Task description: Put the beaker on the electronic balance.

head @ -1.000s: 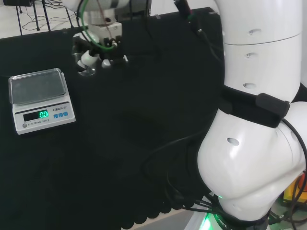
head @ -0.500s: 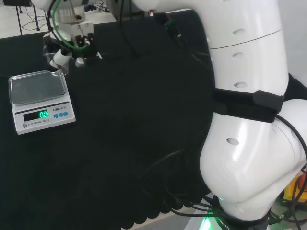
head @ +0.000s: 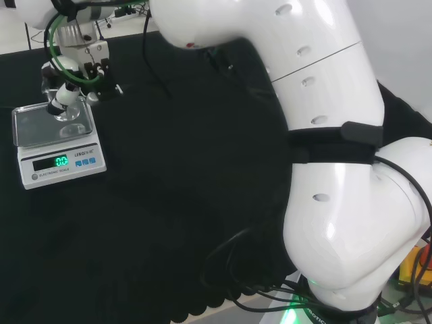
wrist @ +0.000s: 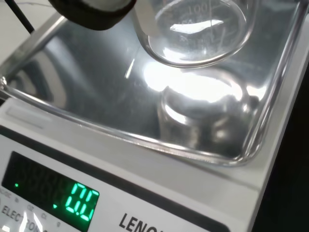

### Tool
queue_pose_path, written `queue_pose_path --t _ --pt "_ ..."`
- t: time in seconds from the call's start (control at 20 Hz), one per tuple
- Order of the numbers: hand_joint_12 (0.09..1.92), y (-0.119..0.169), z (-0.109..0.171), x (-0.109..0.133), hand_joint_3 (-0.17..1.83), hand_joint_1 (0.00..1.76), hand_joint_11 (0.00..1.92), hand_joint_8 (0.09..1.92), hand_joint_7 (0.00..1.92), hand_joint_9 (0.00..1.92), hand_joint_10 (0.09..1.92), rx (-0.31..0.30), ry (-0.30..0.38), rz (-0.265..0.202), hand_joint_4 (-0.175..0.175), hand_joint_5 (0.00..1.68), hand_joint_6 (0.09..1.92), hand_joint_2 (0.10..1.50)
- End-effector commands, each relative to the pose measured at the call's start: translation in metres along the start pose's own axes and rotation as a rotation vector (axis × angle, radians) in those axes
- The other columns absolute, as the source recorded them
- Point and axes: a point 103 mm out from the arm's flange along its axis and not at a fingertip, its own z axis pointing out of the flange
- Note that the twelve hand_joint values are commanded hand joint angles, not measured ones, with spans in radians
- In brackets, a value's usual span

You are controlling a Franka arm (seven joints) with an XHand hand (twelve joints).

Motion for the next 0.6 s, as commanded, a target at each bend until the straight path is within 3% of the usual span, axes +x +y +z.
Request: queue_pose_path --t 0.05,0.35,0.4,0.45,0.5,0.55,0.6 --pt "1.05 0.0028 0.0165 -0.0059 -0.17 1.15 1.14 1.48 0.78 1.04 1.30 0.039 0.001 0.018 -0.005 0.70 1.40 1.34" --pt "1.05 0.0033 0.0196 -0.0036 -0.17 1.15 1.14 1.47 0.79 1.04 1.29 0.038 0.010 0.004 -0.009 0.70 1.39 1.33" --pt "1.06 0.0026 0.0193 -0.0032 -0.17 1.12 1.13 1.52 0.79 1.04 1.27 0.036 0.012 0.002 -0.056 0.72 1.39 1.33" --pt "1.08 0.0023 0.0192 -0.0028 -0.17 1.11 1.10 1.54 0.76 1.03 1.25 0.040 0.015 0.001 -0.089 0.63 1.45 1.27" --pt "1.12 0.0017 0.0192 -0.0027 -0.17 1.09 1.05 1.54 0.72 1.01 1.21 0.045 0.016 0.000 -0.098 0.51 1.49 1.21" --pt "1.16 0.0010 0.0189 -0.0026 -0.17 1.08 0.99 1.49 0.66 0.98 1.16 0.047 0.017 -0.002 -0.093 0.38 1.47 1.16" --pt "1.20 -0.0001 0.0182 -0.0027 -0.17 1.04 0.90 1.42 0.60 0.93 1.11 0.045 0.018 -0.004 -0.081 0.26 1.33 1.11"
